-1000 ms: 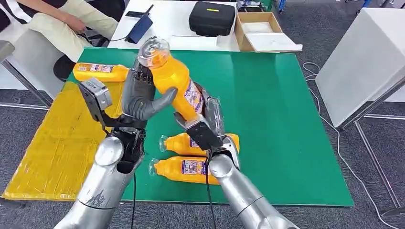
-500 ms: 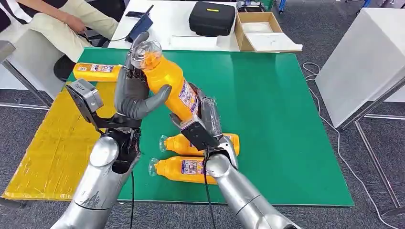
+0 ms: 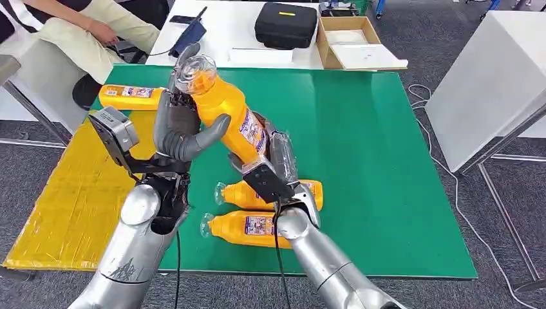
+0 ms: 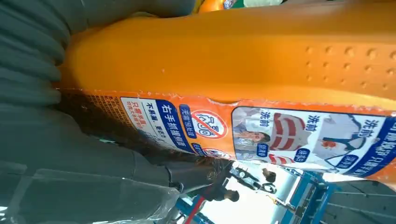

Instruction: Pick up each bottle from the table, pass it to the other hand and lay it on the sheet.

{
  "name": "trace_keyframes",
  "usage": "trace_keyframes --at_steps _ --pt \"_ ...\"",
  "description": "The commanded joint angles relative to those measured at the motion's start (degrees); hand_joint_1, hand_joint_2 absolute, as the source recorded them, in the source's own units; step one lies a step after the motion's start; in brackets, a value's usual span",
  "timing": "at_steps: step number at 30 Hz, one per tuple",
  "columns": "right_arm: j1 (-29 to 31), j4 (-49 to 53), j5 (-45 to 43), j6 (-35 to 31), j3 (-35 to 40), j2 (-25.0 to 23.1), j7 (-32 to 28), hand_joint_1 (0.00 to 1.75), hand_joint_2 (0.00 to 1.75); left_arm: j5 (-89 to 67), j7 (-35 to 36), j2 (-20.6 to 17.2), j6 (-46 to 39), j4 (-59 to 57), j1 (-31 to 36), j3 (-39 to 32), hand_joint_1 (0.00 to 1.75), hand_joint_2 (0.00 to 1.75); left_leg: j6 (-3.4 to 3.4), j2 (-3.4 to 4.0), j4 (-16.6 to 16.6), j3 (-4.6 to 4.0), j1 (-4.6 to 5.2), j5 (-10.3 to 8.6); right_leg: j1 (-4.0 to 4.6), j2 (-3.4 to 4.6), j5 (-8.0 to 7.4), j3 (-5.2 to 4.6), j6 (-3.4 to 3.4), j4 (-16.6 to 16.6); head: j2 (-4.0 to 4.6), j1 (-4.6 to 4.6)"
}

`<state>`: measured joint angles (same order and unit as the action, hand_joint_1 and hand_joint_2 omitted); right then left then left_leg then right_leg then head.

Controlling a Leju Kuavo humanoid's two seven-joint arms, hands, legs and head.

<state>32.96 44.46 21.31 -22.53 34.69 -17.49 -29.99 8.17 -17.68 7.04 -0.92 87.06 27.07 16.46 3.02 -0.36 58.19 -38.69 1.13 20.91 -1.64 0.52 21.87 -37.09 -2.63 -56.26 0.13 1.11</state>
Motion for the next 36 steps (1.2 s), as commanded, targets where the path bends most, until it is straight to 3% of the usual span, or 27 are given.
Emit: trace_keyframes --at_steps 1,2,4,13,14,17,31,32,33,36 --pt "3.69 -4.10 -0.61 0.03 1.79 0.67 0.32 1.75 1.75 -0.19 0.04 -1.35 0.02 -2.03 0.93 -0.33 0.00 1.75 -0.14 0.02 -0.02 0.13 -0.04 0.04 0.04 -0.01 0.03 0.13 0.11 0.04 0.00 0.00" --pt "3.78 -4.09 -0.60 0.07 1.79 0.68 0.33 1.75 1.75 -0.25 0.05 -1.35 0.07 -2.20 0.96 -0.22 0.00 1.75 -0.37 0.07 -0.04 0.54 -0.12 0.21 0.13 -0.02 0.16 0.54 0.29 0.10 0.00 0.00" --pt "4.14 -4.19 -0.41 0.24 1.98 0.64 0.59 1.75 1.75 -0.52 0.12 -1.19 0.20 -3.38 1.39 0.22 0.00 1.75 -0.14 0.01 -0.01 0.14 -0.04 0.05 0.04 -0.03 0.04 0.14 0.10 0.03 0.00 0.00" --pt "5.44 -4.50 -0.96 0.24 1.39 0.49 0.81 1.75 1.75 -1.84 0.71 -0.86 0.23 -6.79 1.58 1.95 0.00 1.75 -0.14 -0.03 -0.03 0.14 -0.03 0.03 0.03 -0.07 0.04 0.14 0.11 0.04 0.00 0.00" --pt "5.58 -4.95 -0.62 -0.13 1.38 0.39 1.64 1.75 1.75 -3.53 3.84 -0.76 2.73 -9.21 1.91 4.44 0.00 1.75 -0.23 -0.03 -0.03 0.30 -0.06 0.09 0.07 -0.09 0.10 0.31 0.18 0.05 0.00 0.00" --pt "5.60 -5.71 -0.65 -0.38 1.27 0.32 1.41 1.75 1.75 -5.62 1.52 1.73 1.86 -14.49 2.14 7.10 0.00 1.75 -0.20 -0.20 -0.06 0.31 -0.06 0.05 0.06 -0.26 0.11 0.35 0.16 0.09 0.00 0.00" --pt "6.13 -6.96 -0.72 -0.38 1.32 -0.25 1.59 1.75 1.75 -5.39 1.65 2.39 1.75 -16.47 2.71 7.84 0.00 1.75 -0.13 -0.01 -0.02 0.13 -0.02 0.03 0.03 -0.08 0.04 0.10 0.09 0.03 0.00 0.00" --pt "6.17 -7.13 -0.67 -0.39 1.40 -0.37 1.61 1.75 1.75 -5.19 1.71 2.54 1.55 -16.81 2.72 7.74 0.00 1.75 -0.38 -0.03 -0.03 0.57 -0.10 0.20 0.12 -0.16 0.20 0.57 0.28 0.10 0.00 -0.02" --pt "6.22 -7.36 -0.31 -0.68 1.64 -0.50 1.61 1.75 1.75 -5.11 1.71 2.58 1.42 -17.11 2.73 7.71 0.00 1.75 -0.19 -0.04 -0.02 0.20 -0.04 0.06 0.06 -0.12 0.07 0.19 0.13 0.04 0.00 0.00" --pt "6.51 -8.57 2.80 -3.14 3.65 -1.07 1.97 1.75 1.75 -5.02 1.69 2.79 1.12 -17.99 2.98 7.70 0.00 1.75 -0.19 0.02 -0.01 0.25 -0.04 0.09 0.05 -0.06 0.09 0.23 0.15 0.04 0.00 0.00"
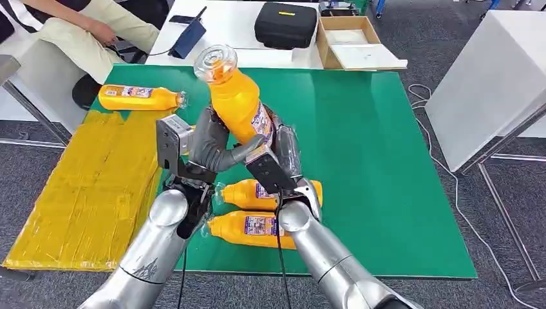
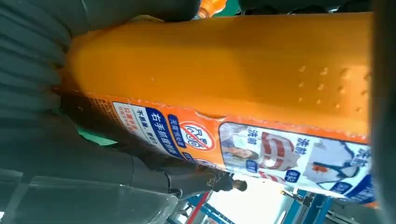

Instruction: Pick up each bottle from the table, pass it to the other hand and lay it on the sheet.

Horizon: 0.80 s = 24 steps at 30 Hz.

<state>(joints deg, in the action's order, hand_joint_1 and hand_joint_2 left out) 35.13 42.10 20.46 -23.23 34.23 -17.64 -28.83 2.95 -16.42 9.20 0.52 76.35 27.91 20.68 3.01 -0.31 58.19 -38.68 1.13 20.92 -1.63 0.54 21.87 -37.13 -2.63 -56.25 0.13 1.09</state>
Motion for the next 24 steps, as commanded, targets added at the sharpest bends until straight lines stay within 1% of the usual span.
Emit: trace_keyframes --at_steps 1,2,3,4,6,7,8,10,11,12,13,16,17,19,21,22,23,24 --pt "4.43 -6.63 4.07 -2.35 4.51 -1.12 0.95 1.75 1.75 0.20 0.43 0.71 -0.32 -7.55 2.29 3.54 0.00 1.75 -0.15 -0.03 -0.03 0.18 -0.03 0.06 0.03 -0.07 0.06 0.20 0.12 0.04 0.00 0.02" --pt "4.50 -7.40 5.07 -2.39 5.40 -1.47 1.29 1.75 1.75 0.20 0.43 0.88 -0.32 -7.97 2.50 3.62 0.00 1.75 -0.24 -0.03 -0.01 0.32 -0.07 0.12 0.08 -0.09 0.11 0.36 0.18 0.05 0.00 0.00" --pt "4.38 -8.06 5.75 -2.36 6.16 -1.83 1.49 1.75 1.75 0.22 0.42 1.01 -0.35 -8.24 2.62 3.64 0.00 1.75 -0.15 -0.04 -0.02 0.15 -0.02 0.05 0.02 -0.08 0.06 0.16 0.11 0.02 0.00 0.02" --pt "4.19 -8.68 6.11 -2.05 6.81 -2.14 1.62 1.75 1.75 0.27 0.38 1.05 -0.44 -8.45 2.69 3.58 0.00 1.75 -0.17 -0.02 0.00 0.18 -0.06 0.07 0.05 -0.06 0.06 0.20 0.13 0.03 0.00 0.02" --pt "4.06 -9.62 7.10 -2.48 8.18 -2.36 1.77 1.75 1.75 0.48 0.25 1.10 -0.62 -8.70 2.86 3.37 0.00 1.75 -0.33 -0.02 -0.02 0.49 -0.11 0.19 0.12 -0.09 0.17 0.53 0.25 0.08 0.00 0.02" --pt "4.02 -9.81 7.43 -2.76 8.80 -2.36 1.95 1.75 1.75 0.56 0.22 1.10 -0.65 -8.77 2.96 3.30 0.00 1.75 -0.14 -0.02 -0.02 0.15 -0.04 0.05 0.04 -0.05 0.04 0.18 0.11 0.04 0.00 0.00" --pt "3.91 -10.08 7.90 -2.98 10.02 -2.36 2.34 1.75 1.75 0.70 0.20 1.13 -0.69 -8.88 3.13 3.18 0.00 1.75 -0.24 -0.02 -0.01 0.32 -0.08 0.12 0.08 -0.07 0.11 0.35 0.19 0.05 0.00 0.02" --pt "3.77 -10.22 8.56 -3.27 11.71 -2.36 2.79 1.75 1.75 0.97 0.23 1.24 -0.65 -9.03 3.41 3.04 0.00 1.75 -0.17 -0.05 -0.02 0.19 -0.06 0.07 0.06 -0.09 0.07 0.23 0.13 0.04 0.00 0.00" --pt "3.68 -10.20 8.59 -3.08 12.71 -2.36 3.20 1.75 1.75 1.15 0.31 1.33 -0.59 -9.20 3.55 3.01 0.00 1.75 -0.38 -0.07 -0.04 0.55 -0.13 0.21 0.13 -0.15 0.20 0.61 0.29 0.09 0.00 0.02" --pt "3.76 -10.23 8.93 -3.18 13.72 -2.36 3.49 1.75 1.75 1.25 0.36 1.42 -0.53 -9.39 3.71 3.03 0.00 1.75 -0.18 -0.05 -0.02 0.21 -0.05 0.07 0.06 -0.09 0.08 0.24 0.14 0.04 0.00 0.02" --pt "3.84 -10.26 9.24 -3.64 14.32 -2.36 3.76 1.75 1.75 1.28 0.37 1.49 -0.52 -9.51 3.82 3.07 0.00 1.75 -0.29 -0.03 -0.01 0.41 -0.10 0.17 0.10 -0.10 0.16 0.45 0.23 0.06 0.00 0.02" --pt "4.01 -10.24 9.33 -3.63 15.17 -2.36 4.18 1.75 1.75 1.30 0.36 1.63 -0.51 -9.67 3.99 3.14 0.00 1.75 -0.15 -0.07 -0.01 0.14 -0.06 0.06 0.06 -0.11 0.07 0.18 0.12 0.03 0.00 0.02" --pt "4.22 -10.25 8.95 -2.88 15.80 -2.36 4.46 1.75 1.75 1.43 0.35 1.67 -0.52 -9.67 4.12 3.07 0.00 1.75 -0.24 -0.10 0.00 0.28 -0.10 0.12 0.10 -0.16 0.13 0.34 0.18 0.05 0.00 0.02" --pt "4.37 -10.43 8.40 -1.89 16.35 -2.36 4.69 1.75 1.75 1.54 0.32 1.62 -0.57 -9.51 4.16 2.94 0.00 1.75 -0.17 -0.06 0.01 0.16 -0.07 0.07 0.07 -0.10 0.08 0.20 0.13 0.03 0.00 0.02" --pt "4.35 -10.54 8.05 -1.39 16.55 -2.36 4.72 1.75 1.75 1.63 0.31 1.52 -0.59 -9.31 4.16 2.79 0.00 1.75 -0.32 -0.08 0.01 0.44 -0.12 0.20 0.12 -0.16 0.20 0.50 0.25 0.05 0.00 0.04" --pt "4.47 -10.82 8.03 -0.98 17.05 -2.36 4.72 1.75 1.75 1.74 0.30 1.45 -0.61 -9.13 4.18 2.66 0.00 1.75 -0.16 -0.06 0.00 0.13 -0.08 0.06 0.07 -0.09 0.06 0.17 0.12 0.04 0.00 0.02" --pt "4.58 -11.12 8.11 -0.92 17.62 -2.36 4.74 1.75 1.75 1.98 0.29 1.43 -0.59 -8.98 4.19 2.48 0.00 1.75 -0.25 -0.09 0.01 0.30 -0.11 0.13 0.10 -0.15 0.14 0.37 0.19 0.04 0.00 0.02" --pt "4.54 -11.22 8.08 -0.84 17.81 -2.36 4.71 1.75 1.75 2.10 0.29 1.40 -0.59 -8.92 4.25 2.36 0.00 1.75 -0.20 -0.08 0.00 0.21 -0.08 0.09 0.07 -0.13 0.10 0.26 0.15 0.03 0.00 0.02"
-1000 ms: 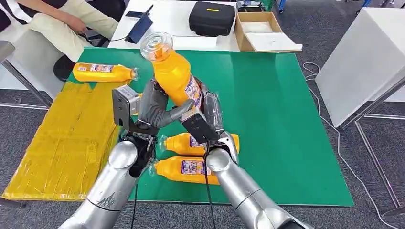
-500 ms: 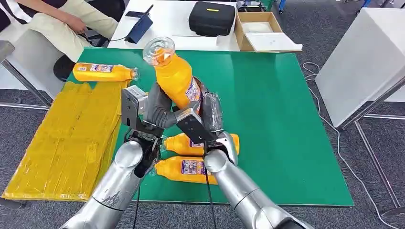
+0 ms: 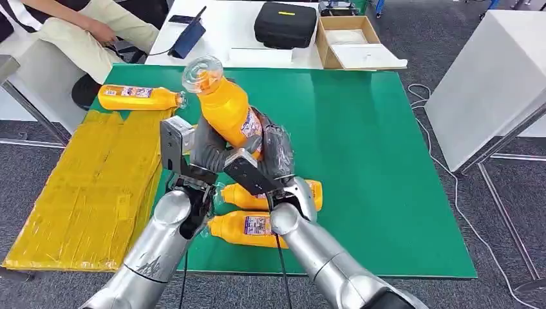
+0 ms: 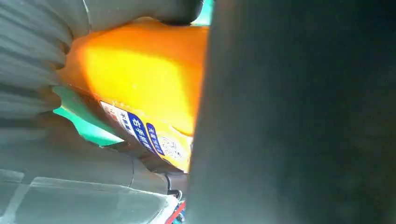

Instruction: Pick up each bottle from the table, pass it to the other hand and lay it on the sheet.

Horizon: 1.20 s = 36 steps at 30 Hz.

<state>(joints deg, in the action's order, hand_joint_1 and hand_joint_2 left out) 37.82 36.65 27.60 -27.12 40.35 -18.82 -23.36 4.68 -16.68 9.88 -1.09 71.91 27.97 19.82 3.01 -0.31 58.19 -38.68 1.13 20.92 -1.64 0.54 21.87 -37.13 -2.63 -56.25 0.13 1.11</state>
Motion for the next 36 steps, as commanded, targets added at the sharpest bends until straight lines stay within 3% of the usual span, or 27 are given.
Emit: trace_keyframes --at_steps 1,15,16,17,18,33,36 --pt "1.86 -5.89 0.97 3.12 11.95 -1.18 -0.79 1.75 1.75 0.54 0.56 0.72 1.05 -4.45 4.31 3.07 0.00 1.75 -0.18 -0.09 0.01 0.17 -0.09 0.08 0.10 -0.13 0.09 0.23 0.14 0.04 0.00 0.00" --pt "2.18 -6.43 0.27 3.54 13.76 -1.18 -0.76 1.75 1.75 2.46 -0.43 0.68 0.48 -3.95 4.67 1.62 0.00 1.75 -0.20 -0.12 0.00 0.21 -0.09 0.09 0.09 -0.17 0.11 0.26 0.15 0.03 0.00 0.02" --pt "2.22 -6.45 0.17 3.43 13.93 -1.18 -0.70 1.75 1.75 2.71 -0.68 0.72 0.41 -3.83 4.63 1.54 1.48 1.75 -0.26 -0.15 0.00 0.32 -0.11 0.13 0.12 -0.21 0.16 0.39 0.20 0.05 0.00 0.00" --pt "2.28 -6.43 -0.16 3.27 14.19 -1.18 -0.78 1.75 1.75 3.06 -1.09 0.62 0.41 -3.55 4.62 1.62 1.75 1.75 -0.38 -0.19 -0.01 0.54 -0.17 0.22 0.17 -0.29 0.25 0.64 0.30 0.09 0.00 0.00" --pt "2.27 -6.28 -0.34 3.07 14.20 -1.18 -0.83 1.75 1.75 3.30 -1.30 0.51 0.36 -3.24 4.54 1.53 1.75 1.75 -0.16 -0.11 0.00 0.13 -0.08 0.05 0.08 -0.15 0.08 0.19 0.12 0.03 0.00 0.00" --pt "2.58 -7.18 -0.40 2.87 13.59 -1.18 -1.40 1.75 1.75 4.51 -2.29 0.08 -0.50 -2.04 3.66 0.33 1.75 1.75 -0.39 -0.11 0.02 0.53 -0.17 0.24 0.18 -0.21 0.24 0.61 0.31 0.06 0.00 0.02" --pt "2.69 -7.30 -0.62 2.62 13.20 -1.18 -1.45 1.75 1.75 4.76 -2.64 -0.07 -0.83 -1.79 3.52 -0.24 1.75 1.75 -0.18 -0.09 0.01 0.16 -0.09 0.07 0.10 -0.14 0.08 0.21 0.14 0.03 0.00 0.00"
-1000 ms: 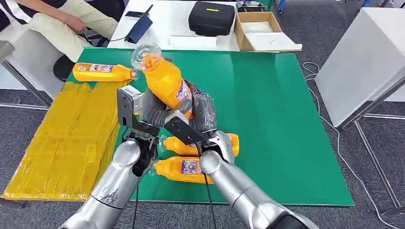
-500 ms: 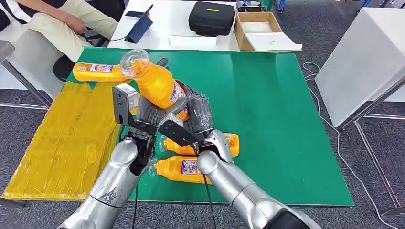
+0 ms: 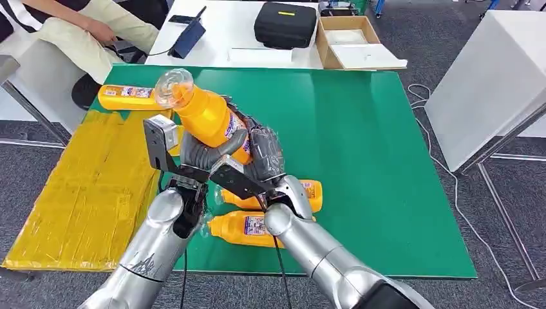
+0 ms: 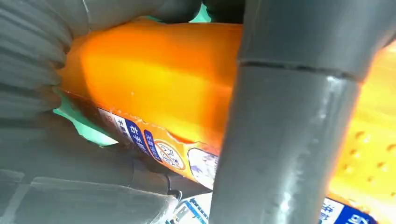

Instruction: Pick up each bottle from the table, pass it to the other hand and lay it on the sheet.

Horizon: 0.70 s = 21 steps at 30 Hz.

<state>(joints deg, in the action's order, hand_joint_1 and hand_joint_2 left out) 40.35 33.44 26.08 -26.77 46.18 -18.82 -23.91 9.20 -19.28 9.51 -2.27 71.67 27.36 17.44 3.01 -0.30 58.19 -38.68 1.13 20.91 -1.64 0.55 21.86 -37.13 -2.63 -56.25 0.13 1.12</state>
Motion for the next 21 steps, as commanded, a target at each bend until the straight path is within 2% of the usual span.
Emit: trace_keyframes --at_steps 1,5,6,7,8,9,10,12,16,18,21 --pt "0.16 -4.09 0.73 2.29 7.17 -1.18 -0.99 1.75 1.75 0.28 -0.11 0.25 0.30 -1.51 4.11 2.04 1.75 1.75 -0.26 -0.11 0.02 0.30 -0.13 0.14 0.13 -0.18 0.15 0.37 0.21 0.04 0.00 0.00" --pt "-0.17 -3.69 -0.71 2.76 4.94 -1.05 -1.78 1.75 1.75 0.45 -0.94 -0.14 -0.27 -0.58 3.36 0.82 1.75 1.75 -0.21 -0.10 0.00 0.21 -0.10 0.09 0.10 -0.15 0.10 0.27 0.17 0.04 0.00 0.00" --pt "-0.22 -3.50 -0.78 2.94 4.78 -0.90 -1.89 1.75 1.75 0.45 -0.88 -0.29 -0.26 -0.32 3.22 0.67 1.75 1.75 -0.44 -0.11 -0.02 0.62 -0.17 0.26 0.18 -0.21 0.26 0.70 0.35 0.09 0.00 0.00" --pt "-0.60 -2.72 -1.67 3.65 3.67 -0.64 -2.19 1.73 1.75 0.43 -1.20 -0.42 -0.59 0.48 2.73 0.08 1.75 1.75 -0.24 -0.09 0.00 0.25 -0.10 0.11 0.10 -0.15 0.12 0.31 0.19 0.04 0.00 0.00" --pt "-1.18 -1.34 -2.72 4.80 2.43 -0.07 -2.63 0.51 1.75 0.33 -1.53 -0.65 -1.25 1.64 2.03 -0.72 1.75 1.75 -0.26 -0.07 0.00 0.29 -0.12 0.14 0.12 -0.13 0.13 0.35 0.20 0.05 0.00 0.00" --pt "-1.91 0.48 -4.29 6.96 1.08 0.55 -2.76 0.00 1.75 0.24 -1.65 -0.97 -1.67 2.55 1.47 -1.40 1.75 1.75 -0.23 -0.06 -0.01 0.25 -0.09 0.11 0.10 -0.12 0.11 0.30 0.18 0.04 0.00 0.02" --pt "-3.35 3.85 -8.12 11.60 -1.32 1.39 -3.75 0.00 1.75 -0.07 -1.90 -1.56 -2.63 4.00 0.61 -2.35 1.75 1.75 -0.19 -0.06 -0.03 0.19 -0.09 0.08 0.09 -0.10 0.07 0.23 0.14 0.07 0.00 -0.02" --pt "-5.70 11.29 -8.53 14.06 -2.02 4.03 -2.26 0.00 1.75 -0.21 -1.63 -2.42 -2.84 6.35 -0.73 -4.13 1.75 1.75 -0.17 -0.04 -0.04 0.18 -0.09 0.07 0.10 -0.08 0.06 0.23 0.13 0.09 0.00 0.00" --pt "-7.44 17.74 -7.28 13.09 -2.35 6.25 -1.68 0.00 1.75 -0.86 -2.05 -2.78 -3.47 8.32 -1.91 -5.61 1.75 1.75 -0.19 -0.11 -0.02 0.18 -0.09 0.08 0.10 -0.16 0.10 0.23 0.16 0.07 0.00 0.00" --pt "-10.17 26.58 -6.67 12.47 -3.53 9.36 -1.55 0.00 1.75 -2.38 -2.27 -3.70 -4.41 9.94 -2.98 -7.07 1.75 1.75 -0.35 -0.09 0.00 0.50 -0.15 0.24 0.16 -0.18 0.24 0.56 0.29 0.08 0.00 0.00" --pt "-14.81 39.40 -4.36 10.27 -6.99 14.71 -0.22 0.00 1.75 -3.69 -2.95 -5.39 -4.68 12.22 -5.34 -9.32 1.75 1.75 -0.19 -0.11 -0.05 0.22 -0.10 0.10 0.10 -0.15 0.10 0.30 0.16 0.12 0.00 0.00"
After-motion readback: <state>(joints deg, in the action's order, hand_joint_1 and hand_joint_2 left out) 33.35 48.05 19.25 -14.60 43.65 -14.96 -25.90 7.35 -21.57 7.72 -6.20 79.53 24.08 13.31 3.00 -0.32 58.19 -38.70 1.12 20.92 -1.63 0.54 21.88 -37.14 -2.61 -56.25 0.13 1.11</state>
